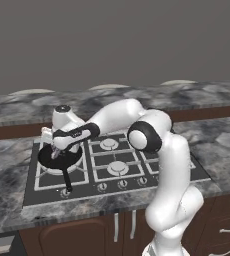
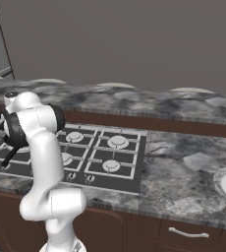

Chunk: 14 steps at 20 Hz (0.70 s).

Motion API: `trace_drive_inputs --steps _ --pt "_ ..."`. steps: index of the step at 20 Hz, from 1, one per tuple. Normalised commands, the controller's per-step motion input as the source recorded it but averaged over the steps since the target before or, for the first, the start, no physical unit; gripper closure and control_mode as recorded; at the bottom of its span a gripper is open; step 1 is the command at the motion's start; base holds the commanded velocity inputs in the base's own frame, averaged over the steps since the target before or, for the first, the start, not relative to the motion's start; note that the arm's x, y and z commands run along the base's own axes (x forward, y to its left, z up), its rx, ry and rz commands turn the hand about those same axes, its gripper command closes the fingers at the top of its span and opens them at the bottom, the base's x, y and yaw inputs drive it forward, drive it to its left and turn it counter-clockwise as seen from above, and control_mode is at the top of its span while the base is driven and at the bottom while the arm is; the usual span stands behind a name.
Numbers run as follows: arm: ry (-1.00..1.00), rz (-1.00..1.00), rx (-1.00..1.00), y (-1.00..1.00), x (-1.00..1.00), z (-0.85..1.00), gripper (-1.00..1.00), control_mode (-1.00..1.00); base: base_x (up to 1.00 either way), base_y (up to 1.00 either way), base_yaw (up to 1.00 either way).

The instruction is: Place the fish on the plate and place the cucumber on the same plate.

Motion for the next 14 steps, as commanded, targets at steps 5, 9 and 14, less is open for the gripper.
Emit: trace_drive_inputs --steps 5,9,14 --pt "0.0 0.0 0.0 -0.22 -0.3 0.62 1.0 -1.0 0.0 0.0 0.0" --pt "0.0 0.0 0.0 -0.34 -0.42 0.5 1.0 -1.0 0.0 0.0 0.0" --pt "0.0 0.0 0.01 -0.41 -0.45 0.47 1.0 -1.0 0.0 0.0 0.0"
